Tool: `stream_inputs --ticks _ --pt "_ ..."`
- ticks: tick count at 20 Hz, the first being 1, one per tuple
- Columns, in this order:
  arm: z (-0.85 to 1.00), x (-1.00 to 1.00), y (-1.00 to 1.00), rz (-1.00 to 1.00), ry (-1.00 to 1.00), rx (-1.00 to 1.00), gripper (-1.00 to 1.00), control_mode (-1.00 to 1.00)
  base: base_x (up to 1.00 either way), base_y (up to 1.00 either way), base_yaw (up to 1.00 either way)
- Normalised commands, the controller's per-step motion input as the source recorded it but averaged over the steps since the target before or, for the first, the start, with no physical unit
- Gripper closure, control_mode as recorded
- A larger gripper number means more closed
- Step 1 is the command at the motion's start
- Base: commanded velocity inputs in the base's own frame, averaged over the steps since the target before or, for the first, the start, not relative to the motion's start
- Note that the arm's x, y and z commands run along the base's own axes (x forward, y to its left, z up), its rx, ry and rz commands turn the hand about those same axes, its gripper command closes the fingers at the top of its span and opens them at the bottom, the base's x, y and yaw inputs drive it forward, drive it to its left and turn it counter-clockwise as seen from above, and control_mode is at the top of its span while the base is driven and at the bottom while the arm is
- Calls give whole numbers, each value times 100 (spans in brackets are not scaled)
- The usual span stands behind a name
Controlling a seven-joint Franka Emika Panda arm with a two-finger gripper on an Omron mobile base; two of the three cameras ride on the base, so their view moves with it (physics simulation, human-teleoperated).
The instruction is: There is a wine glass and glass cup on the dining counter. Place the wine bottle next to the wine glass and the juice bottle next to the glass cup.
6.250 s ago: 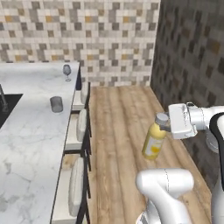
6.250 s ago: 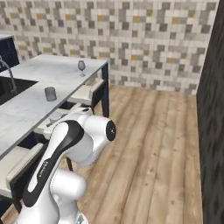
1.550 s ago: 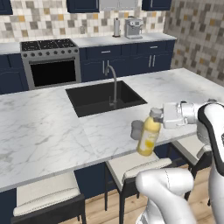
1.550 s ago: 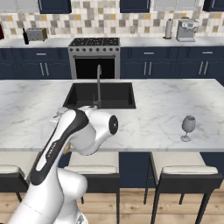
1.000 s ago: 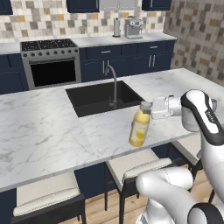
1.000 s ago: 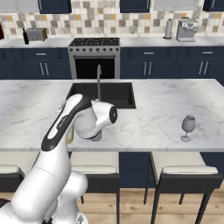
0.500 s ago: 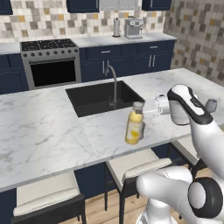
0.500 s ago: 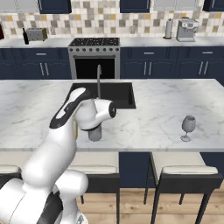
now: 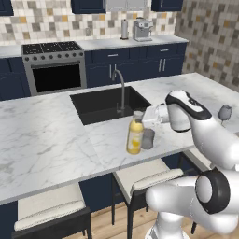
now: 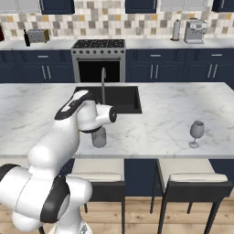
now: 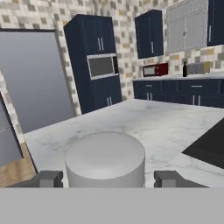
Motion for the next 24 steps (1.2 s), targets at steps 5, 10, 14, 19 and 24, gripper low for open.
stream_inputs --ticks 5,10,14,19,24 --pt "-29 30 1 0 -1 -1 100 -100 0 0 0" --pt "-23 38 0 0 0 -4 100 -100 0 0 0" --pt "-11 37 0 0 0 -5 100 -100 0 0 0" --pt "-13 24 0 0 0 -3 100 -100 0 0 0" --pt "-19 18 2 0 -1 0 100 -100 0 0 0"
